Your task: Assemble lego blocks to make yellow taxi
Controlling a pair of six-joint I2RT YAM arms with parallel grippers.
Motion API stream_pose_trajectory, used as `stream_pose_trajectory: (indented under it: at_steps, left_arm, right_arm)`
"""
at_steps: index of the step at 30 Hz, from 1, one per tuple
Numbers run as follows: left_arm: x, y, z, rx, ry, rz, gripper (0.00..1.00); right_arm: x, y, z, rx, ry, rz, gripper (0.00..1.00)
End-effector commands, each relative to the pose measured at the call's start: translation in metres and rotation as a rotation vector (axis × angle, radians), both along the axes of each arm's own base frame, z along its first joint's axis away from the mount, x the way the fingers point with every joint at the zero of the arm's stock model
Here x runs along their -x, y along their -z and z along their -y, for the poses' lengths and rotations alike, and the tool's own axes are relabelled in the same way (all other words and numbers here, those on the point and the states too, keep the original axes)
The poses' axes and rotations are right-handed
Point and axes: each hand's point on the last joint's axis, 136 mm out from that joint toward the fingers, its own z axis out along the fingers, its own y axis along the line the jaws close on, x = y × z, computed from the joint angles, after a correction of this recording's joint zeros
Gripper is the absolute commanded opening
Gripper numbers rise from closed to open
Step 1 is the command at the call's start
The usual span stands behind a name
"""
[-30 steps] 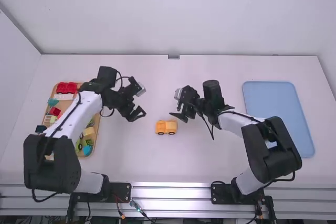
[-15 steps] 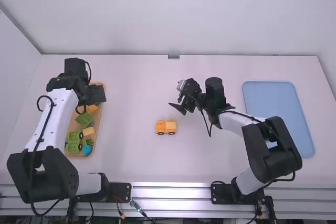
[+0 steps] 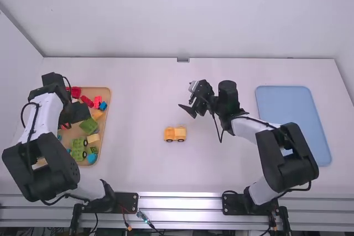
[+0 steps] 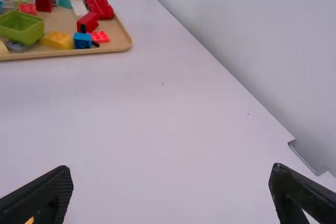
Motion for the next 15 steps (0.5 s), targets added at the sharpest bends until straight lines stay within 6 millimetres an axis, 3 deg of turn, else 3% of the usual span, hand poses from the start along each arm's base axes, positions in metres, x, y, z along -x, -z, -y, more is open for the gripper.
stream_pose_trajectory:
  at_steps: [1, 3, 5, 8, 15]
  left_arm:
    - [-0.002, 0.001, 0.0, -0.038, 0.223, -0.064, 0.99]
    - [-0.005, 0.002, 0.005, -0.022, 0.302, -0.066, 0.99]
    - [-0.008, 0.007, 0.036, 0.078, 0.726, -0.078, 0.99]
    - [-0.001, 0.01, 0.056, 0.118, 1.099, -0.102, 0.99]
    - [0.014, 0.028, 0.064, 0.117, 1.385, -0.168, 1.0]
  right_arm:
    - [-0.007, -0.008, 0.005, -0.011, 0.02, -0.006, 0.99]
    - [-0.009, -0.008, 0.006, -0.01, 0.024, -0.014, 0.99]
    - [-0.014, -0.01, 0.011, -0.032, 0.053, -0.068, 0.99]
    - [-0.019, -0.015, 0.013, -0.047, 0.067, -0.083, 0.99]
    - [-0.021, -0.027, 0.007, -0.062, 0.039, -0.06, 0.99]
